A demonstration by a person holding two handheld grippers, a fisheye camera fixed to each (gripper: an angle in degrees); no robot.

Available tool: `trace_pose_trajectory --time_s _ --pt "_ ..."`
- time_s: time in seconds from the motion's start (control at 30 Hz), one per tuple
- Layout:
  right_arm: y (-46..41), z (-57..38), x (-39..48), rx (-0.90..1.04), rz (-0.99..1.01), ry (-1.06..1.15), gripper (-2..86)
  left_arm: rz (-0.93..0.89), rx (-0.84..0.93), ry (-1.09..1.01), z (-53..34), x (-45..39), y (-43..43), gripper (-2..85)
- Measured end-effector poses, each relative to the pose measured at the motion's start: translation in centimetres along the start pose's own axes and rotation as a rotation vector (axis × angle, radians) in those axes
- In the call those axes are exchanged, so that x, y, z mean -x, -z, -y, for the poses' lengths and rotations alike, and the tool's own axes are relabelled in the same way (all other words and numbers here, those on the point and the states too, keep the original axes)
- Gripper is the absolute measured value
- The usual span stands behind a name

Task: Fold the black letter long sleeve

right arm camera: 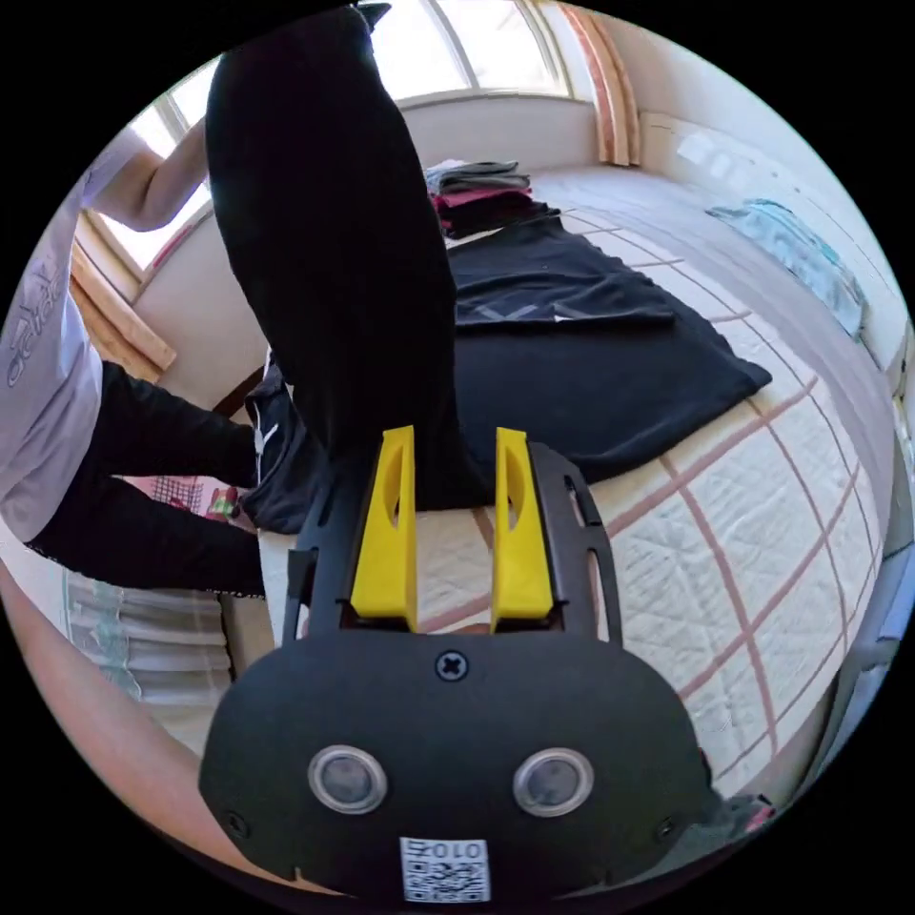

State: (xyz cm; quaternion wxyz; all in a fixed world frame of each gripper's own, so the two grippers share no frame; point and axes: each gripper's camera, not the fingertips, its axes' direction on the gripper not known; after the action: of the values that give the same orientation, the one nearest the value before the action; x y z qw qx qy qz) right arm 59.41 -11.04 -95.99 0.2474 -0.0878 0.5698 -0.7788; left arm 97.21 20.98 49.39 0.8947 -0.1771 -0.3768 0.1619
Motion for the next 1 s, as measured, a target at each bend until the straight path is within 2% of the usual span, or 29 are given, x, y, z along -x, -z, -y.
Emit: trace_pose_trajectory --time_s 0.1,0.3,0.43,0.5,0.6,0.67,0.7,0.77,0.8,0.87,0.93,1.0 --pt "-3.3 2.9 -1.2 0.139 0.031 0.176 13.2 0.014 -0.049 0.022 -1.0 0.6 1.7 -0.1" --pt "-11.2 6.7 -1.3 0.278 0.169 0.389 11.6 0.026 -0.07 0.071 -2.6 2.9 3.2 0.0" --pt "-14.6 5.9 -1.5 0.373 0.371 0.393 6.8 0.053 -0.072 0.065 -2.1 4.6 5.1 0.2" --pt "-14.8 4.2 -1.9 0.503 0.445 0.332 5.5 0.12 -0.039 0.072 -1.7 5.5 6.6 0.2" --pt "-12.3 1.7 -2.4 0.497 0.392 0.235 5.2 0.355 -0.01 0.068 -1.6 7.6 11.2 0.7" --pt "-11.3 0.6 -3.5 0.449 0.351 0.155 5.1 0.674 -0.019 0.066 -3.0 10.6 16.9 1.6" --pt "-11.5 0.1 -4.7 0.426 0.347 0.079 5.0 0.766 -0.011 0.07 -3.5 11.6 18.3 2.0" --pt "-13.1 -0.6 -6.6 0.447 0.36 -0.023 4.8 1.15 0.161 0.236 -6.7 17.9 23.3 4.3" --pt "-14.7 -1.2 -7.6 0.478 0.347 -0.081 4.7 1.203 0.19 0.318 -7.8 19.5 24.6 4.9" --pt "-16.3 -1.7 -8.4 0.493 0.324 -0.136 4.2 1.292 0.13 0.474 -11.5 22.4 28.4 7.1" --pt "-16.7 -1.8 -8.9 0.472 0.331 -0.186 4.1 1.356 0.145 0.479 -12.9 22.4 28.5 8.1" --pt "-16.7 -2.0 -8.7 0.436 0.288 -0.217 4.3 1.321 0.204 0.43 -13.7 22.0 26.6 8.7"
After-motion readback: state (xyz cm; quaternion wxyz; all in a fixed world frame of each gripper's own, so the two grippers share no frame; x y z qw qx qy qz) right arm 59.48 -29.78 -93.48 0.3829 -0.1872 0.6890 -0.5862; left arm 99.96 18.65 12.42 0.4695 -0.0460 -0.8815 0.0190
